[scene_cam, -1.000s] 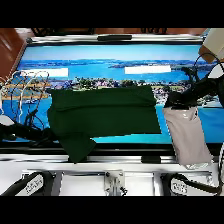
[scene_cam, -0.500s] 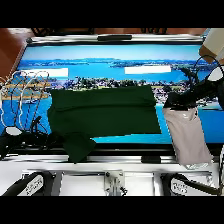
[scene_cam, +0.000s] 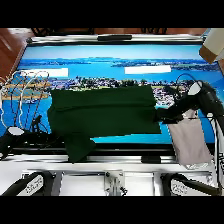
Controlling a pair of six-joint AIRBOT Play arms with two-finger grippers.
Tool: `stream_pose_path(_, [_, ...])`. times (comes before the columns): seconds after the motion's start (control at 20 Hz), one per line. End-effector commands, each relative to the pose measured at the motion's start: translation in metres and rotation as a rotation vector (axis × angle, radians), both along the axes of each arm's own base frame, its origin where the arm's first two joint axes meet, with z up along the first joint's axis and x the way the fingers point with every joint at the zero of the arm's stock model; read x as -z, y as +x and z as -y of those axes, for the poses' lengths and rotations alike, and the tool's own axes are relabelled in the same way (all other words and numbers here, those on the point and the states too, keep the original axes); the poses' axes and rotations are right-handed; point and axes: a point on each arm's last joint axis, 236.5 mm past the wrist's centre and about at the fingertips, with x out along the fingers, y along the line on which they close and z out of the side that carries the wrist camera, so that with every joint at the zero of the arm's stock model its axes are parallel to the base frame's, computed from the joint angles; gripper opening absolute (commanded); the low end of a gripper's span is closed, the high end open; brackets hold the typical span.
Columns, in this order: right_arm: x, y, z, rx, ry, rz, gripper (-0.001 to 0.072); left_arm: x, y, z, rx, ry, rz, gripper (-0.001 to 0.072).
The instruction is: Fold the shirts.
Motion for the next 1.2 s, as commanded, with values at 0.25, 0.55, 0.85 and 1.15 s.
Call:
stream_pose_path(0.25, [0.050, -0.006, 0.020, 0.070, -0.128, -0.028, 0.0593, -0.001, 0.001, -0.003, -0.007, -0.001, -0.001, 0.0032])
stream_pose_path(0.55, [0.068, -0.001, 0.012, 0.124, -0.099, -0.063, 0.0592, -0.001, 0.001, -0.003, -0.007, -0.001, -0.001, 0.0032])
stream_pose_path(0.85, [0.073, -0.008, -0.009, 0.108, -0.043, -0.110, 0.0454, -0.002, 0.002, -0.003, -0.008, 0.001, 0.002, 0.0032])
stream_pose_path(1.15, [0.042, 0.033, 0.004, -0.002, -0.093, 0.085, 0.0068, -0.050, 0.045, -0.012, 0.164, 0.034, 0.180, 0.0031])
